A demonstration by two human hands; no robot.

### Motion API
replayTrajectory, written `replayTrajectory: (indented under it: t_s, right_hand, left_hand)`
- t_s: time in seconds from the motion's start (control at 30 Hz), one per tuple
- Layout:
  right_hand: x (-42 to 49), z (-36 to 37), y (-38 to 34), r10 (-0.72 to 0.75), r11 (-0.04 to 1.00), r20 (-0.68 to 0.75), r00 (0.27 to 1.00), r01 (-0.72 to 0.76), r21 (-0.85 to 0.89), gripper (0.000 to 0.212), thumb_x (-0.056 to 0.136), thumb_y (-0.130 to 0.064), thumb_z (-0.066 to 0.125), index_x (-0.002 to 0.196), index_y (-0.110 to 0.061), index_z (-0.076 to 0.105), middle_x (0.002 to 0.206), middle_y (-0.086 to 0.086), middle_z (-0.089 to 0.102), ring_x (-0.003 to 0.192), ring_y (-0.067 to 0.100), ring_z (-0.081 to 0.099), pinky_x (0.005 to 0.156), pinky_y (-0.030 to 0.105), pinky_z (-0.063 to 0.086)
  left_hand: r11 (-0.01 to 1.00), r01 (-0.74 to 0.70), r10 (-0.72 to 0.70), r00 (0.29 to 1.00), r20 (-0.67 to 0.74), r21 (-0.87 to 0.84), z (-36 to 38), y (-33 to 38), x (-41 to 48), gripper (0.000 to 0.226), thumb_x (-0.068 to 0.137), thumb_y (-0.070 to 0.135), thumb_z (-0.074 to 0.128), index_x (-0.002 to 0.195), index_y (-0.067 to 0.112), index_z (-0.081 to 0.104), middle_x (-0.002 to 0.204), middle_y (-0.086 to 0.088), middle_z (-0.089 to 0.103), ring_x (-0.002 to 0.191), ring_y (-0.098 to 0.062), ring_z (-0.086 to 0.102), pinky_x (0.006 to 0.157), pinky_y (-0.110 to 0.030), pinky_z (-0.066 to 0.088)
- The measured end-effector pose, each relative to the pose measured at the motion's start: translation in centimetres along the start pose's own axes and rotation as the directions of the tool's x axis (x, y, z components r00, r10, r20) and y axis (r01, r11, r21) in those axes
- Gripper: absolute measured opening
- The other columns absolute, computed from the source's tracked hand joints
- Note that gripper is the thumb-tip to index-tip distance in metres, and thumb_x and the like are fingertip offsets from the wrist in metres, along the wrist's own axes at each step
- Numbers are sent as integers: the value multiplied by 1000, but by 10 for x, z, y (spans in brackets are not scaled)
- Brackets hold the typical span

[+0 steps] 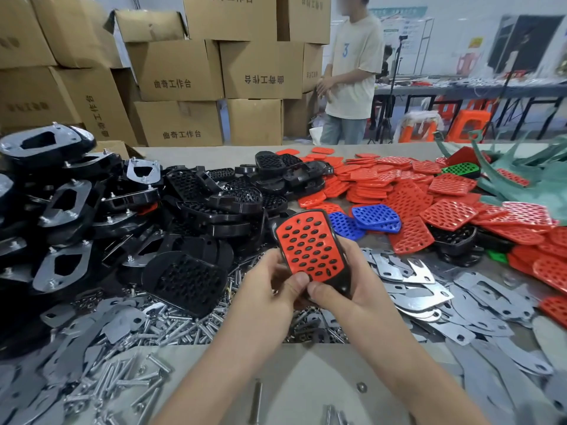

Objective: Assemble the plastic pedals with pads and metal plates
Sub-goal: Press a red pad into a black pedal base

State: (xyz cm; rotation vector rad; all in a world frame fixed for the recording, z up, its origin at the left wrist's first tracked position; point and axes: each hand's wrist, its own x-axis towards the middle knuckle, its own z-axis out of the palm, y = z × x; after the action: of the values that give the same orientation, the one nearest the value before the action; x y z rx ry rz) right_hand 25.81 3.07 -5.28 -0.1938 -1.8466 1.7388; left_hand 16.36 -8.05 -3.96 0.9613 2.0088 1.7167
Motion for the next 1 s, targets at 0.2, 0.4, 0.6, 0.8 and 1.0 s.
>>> replayTrajectory:
  t_s: [0.2,0.4,0.6,0.8,1.0]
  right_hand:
    - [4,-2,2,29,999,-127,991,-27,17,48,92,-4,72,127,-31,56,110,-1,76,102,18,73,86,35,61]
    - [11,-12,5,93,986,-295,951,-46,160,46,90,-10,73,129,-29,56,98,1,77,76,22,77,54,20,51]
    - [17,-16,11,171,971,-370,913,-92,221,60,65,-34,73,122,-45,59,93,-9,77,71,7,65,67,24,49]
    - [17,-17,12,247,916,-347,905,-101,389,56,88,-9,71,138,-25,55,116,1,76,110,22,73,102,42,54]
    - [16,-15,6,274,876,-332,903,-92,473,45,93,7,60,131,-18,57,114,14,74,99,31,76,80,35,63]
  left_hand:
    - [962,-135,148,988,-38,239,0,6,-3,16,100,26,56,109,39,61,94,27,70,89,9,65,77,-11,48]
    - [596,-171,96,985,142,785,-25,-2,-10,24,93,62,43,102,42,55,91,26,50,99,1,44,88,-26,38]
    - [408,-208,23,976,218,889,-17,4,-10,30,101,59,35,124,45,48,116,22,46,120,-5,35,98,-27,30]
    - [227,-254,70,967,245,940,-6,7,-11,32,107,47,27,133,38,43,128,15,47,126,-12,40,102,-29,30]
    - [200,-265,111,963,247,943,-5,9,-11,30,105,46,28,126,36,46,121,12,50,119,-10,47,96,-26,34]
